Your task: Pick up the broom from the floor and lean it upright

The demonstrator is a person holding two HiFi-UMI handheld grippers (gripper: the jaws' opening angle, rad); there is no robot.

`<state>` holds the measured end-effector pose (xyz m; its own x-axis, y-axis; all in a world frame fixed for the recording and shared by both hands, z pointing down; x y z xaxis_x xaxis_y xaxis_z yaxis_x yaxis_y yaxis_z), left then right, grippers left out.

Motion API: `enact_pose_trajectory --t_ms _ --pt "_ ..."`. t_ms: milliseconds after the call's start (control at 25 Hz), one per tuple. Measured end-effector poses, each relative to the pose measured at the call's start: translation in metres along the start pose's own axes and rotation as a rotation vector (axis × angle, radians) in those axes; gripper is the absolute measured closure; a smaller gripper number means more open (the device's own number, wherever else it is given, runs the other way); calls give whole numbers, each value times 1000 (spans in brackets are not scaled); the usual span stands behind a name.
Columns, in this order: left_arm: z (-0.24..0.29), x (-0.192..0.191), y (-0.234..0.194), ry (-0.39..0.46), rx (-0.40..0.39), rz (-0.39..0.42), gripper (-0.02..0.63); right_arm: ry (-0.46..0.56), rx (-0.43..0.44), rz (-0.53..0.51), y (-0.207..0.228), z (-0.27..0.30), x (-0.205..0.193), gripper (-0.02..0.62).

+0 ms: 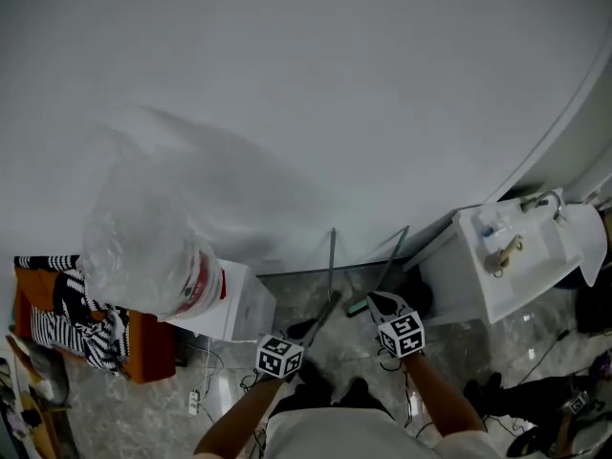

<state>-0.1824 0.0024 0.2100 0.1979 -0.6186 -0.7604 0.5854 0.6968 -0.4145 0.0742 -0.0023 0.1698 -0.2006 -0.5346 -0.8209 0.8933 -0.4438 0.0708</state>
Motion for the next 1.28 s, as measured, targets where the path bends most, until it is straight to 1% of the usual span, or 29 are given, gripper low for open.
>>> enact_pose_trajectory --t_ms 160,360,600,760,880,1000,1120,1280 --pt "-10 17 41 53 24 33 594 62 -5 24 7 -58 -1 597" --pt "-21 27 101 135 60 31 594 93 13 31 17 -128 -12 596" --pt "-35 16 168 180 111 33 594 137 93 11 21 -195 -40 597" --pt "-44 3 204 203 153 16 594 151 145 12 27 -220 -54 597" --pt "-52 -6 225 217 171 5 594 153 162 6 26 -231 -61 597" --pt "-64 -10 239 232 181 -18 594 163 160 10 21 -243 -64 597" --pt "-74 -11 242 259 186 -46 594 185 152 10 18 -251 -62 597" --pt "-86 -7 237 274 186 -61 594 205 146 31 11 -255 -52 597"
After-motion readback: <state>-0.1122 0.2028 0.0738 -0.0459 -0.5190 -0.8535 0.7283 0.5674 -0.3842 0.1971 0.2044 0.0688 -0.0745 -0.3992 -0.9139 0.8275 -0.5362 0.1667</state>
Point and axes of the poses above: the fingertips, and each gripper's own axes: z forward along the fingers, y to its right, x out of its top, the point moved 10 cm from there along -z, backward along the fingers, and after that the axes turned 3 degrees about -y, right-handed, at the moved point
